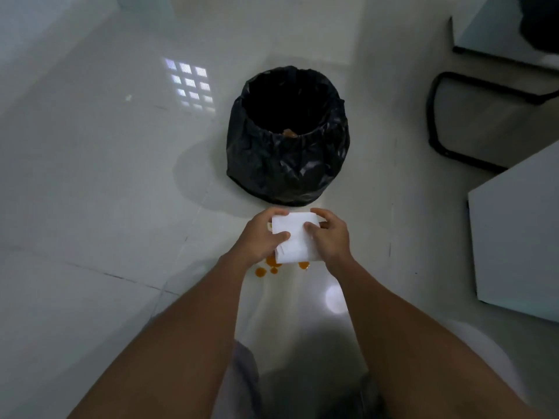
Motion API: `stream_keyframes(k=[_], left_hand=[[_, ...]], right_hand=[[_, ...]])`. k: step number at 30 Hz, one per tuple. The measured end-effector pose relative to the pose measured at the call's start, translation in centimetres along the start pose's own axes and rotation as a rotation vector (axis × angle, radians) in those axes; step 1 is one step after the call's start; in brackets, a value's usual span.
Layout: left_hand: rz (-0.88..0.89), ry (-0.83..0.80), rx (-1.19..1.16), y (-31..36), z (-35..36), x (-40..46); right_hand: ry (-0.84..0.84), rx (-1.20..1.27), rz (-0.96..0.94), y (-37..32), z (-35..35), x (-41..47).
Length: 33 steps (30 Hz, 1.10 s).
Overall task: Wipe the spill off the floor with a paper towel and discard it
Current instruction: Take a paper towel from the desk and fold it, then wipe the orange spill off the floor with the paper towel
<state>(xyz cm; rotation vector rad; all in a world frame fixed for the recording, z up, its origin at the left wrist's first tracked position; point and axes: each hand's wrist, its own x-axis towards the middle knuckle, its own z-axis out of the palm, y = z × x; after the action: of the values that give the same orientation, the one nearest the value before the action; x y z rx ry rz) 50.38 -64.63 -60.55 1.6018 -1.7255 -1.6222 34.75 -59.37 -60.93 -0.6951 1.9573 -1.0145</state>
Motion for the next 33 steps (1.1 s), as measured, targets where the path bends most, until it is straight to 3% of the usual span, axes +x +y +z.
stream_keyframes(k=[9,14,19,33], left_hand=[[0.071,0.026,0.141,-5.9,2.5,3.0],[0.137,0.131,0.139,-9.7,5.0,4.1],[0.149,0.146,0.199,-12.1,7.3,5.6],[0.258,0.105,0.361,-14.4,12.7,7.4]], right_hand=[[-0.039,-0.03,-0.039,6.3,2.5,2.6],[-0.046,0.006,-0.057,11.0,3.2,3.6],[0.023,0.061,-0.035,14.3,2.9,4.9],[0.15,-0.138,-0.087,19.2,-0.1,6.0]])
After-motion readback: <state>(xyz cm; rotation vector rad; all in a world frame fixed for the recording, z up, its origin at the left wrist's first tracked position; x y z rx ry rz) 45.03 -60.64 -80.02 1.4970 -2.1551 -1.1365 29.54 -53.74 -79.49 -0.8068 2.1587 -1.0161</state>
